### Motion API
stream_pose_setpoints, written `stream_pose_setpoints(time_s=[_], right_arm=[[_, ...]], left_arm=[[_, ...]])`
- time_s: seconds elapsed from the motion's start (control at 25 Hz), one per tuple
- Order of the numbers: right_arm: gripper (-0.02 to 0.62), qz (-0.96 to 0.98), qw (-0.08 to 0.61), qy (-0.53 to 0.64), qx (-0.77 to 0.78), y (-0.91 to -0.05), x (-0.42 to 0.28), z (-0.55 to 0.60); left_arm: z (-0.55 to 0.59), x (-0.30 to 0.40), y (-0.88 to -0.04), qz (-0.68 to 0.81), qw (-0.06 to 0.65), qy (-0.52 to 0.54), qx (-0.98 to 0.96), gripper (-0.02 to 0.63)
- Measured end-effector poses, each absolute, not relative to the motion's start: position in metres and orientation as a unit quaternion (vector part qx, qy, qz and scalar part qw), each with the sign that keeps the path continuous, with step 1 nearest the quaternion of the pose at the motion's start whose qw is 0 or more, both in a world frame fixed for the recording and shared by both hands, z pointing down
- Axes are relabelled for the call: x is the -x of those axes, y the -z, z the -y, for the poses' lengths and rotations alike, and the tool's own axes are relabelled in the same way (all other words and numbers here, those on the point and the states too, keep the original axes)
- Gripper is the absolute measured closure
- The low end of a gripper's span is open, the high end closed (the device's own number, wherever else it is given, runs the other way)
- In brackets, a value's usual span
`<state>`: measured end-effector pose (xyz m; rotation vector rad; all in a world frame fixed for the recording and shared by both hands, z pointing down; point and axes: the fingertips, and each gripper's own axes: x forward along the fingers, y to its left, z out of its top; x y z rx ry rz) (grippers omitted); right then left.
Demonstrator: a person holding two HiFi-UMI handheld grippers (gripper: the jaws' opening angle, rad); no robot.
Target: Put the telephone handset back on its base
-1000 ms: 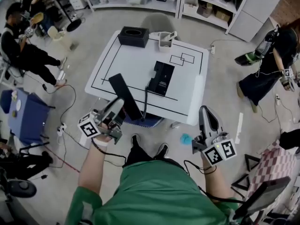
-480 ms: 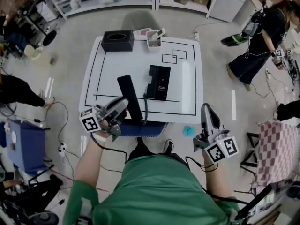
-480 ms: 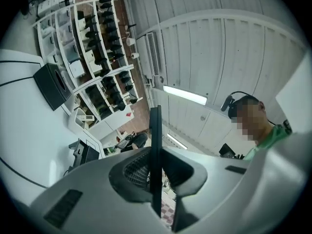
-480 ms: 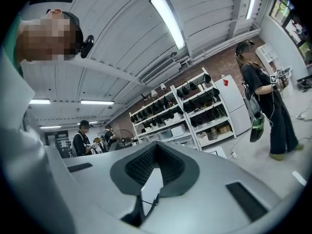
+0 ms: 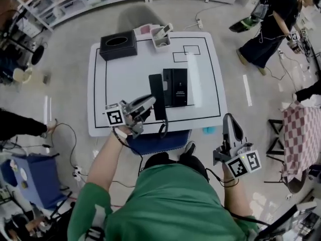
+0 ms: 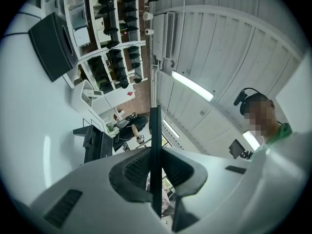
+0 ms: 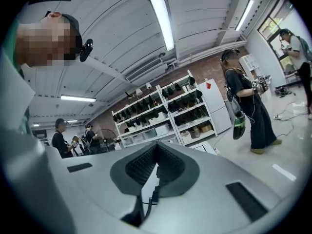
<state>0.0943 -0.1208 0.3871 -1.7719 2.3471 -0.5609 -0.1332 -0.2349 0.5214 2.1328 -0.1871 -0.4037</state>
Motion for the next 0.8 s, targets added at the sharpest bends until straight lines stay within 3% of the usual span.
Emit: stream_pose_setpoints(time_s=[0.32,0.8], right_arm=[[0.58,-0.742,0.057,0.199,0.638,-0.398,-0.103,0.11],[0.58,-0.723,0.052,0.209,0.656,-0.405,-0.104,0.116]], left_arm=[[0.268,0.111,-0.588,0.046,0.529,0.139,-0.836,0.526],[0.294,0.081,-0.632,0.054,0.562,0.104,-0.819,0.526]])
